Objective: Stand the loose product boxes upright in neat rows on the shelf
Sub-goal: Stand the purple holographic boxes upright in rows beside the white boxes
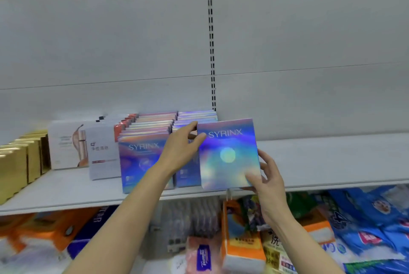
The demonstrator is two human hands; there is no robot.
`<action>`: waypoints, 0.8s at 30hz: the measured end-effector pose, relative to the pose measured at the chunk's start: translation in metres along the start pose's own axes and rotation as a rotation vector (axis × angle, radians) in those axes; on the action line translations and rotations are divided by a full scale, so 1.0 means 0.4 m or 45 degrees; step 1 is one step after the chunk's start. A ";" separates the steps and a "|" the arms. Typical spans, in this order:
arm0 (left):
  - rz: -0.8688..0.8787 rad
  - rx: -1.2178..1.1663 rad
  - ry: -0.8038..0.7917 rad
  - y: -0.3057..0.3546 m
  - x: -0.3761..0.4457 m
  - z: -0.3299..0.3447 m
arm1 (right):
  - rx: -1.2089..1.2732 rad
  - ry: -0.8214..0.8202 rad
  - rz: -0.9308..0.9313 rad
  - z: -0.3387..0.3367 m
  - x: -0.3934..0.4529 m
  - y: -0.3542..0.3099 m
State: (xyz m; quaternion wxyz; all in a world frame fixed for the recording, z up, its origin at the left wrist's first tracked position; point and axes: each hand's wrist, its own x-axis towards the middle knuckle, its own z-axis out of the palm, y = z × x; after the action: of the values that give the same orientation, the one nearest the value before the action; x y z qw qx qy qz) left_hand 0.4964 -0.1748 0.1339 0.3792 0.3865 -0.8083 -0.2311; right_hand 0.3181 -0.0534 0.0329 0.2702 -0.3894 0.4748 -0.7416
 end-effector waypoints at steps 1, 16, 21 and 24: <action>0.003 -0.007 -0.003 -0.014 -0.001 -0.017 | -0.009 0.005 -0.009 0.027 0.000 0.010; 0.278 0.287 0.074 -0.246 -0.022 -0.056 | -1.106 0.283 -0.023 0.236 0.059 0.162; 0.524 0.661 0.339 -0.376 -0.122 -0.092 | -1.650 0.049 -0.584 0.209 0.041 0.194; 0.394 0.977 0.212 -0.474 -0.134 -0.126 | -1.889 -0.164 -0.780 0.191 0.068 0.216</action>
State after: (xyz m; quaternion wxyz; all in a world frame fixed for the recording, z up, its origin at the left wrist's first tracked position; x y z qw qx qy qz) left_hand 0.6439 -0.2488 0.0147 0.3019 0.3913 -0.8508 0.1784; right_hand 0.3697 -0.1467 -0.0186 -0.2473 -0.6224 0.6993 -0.2500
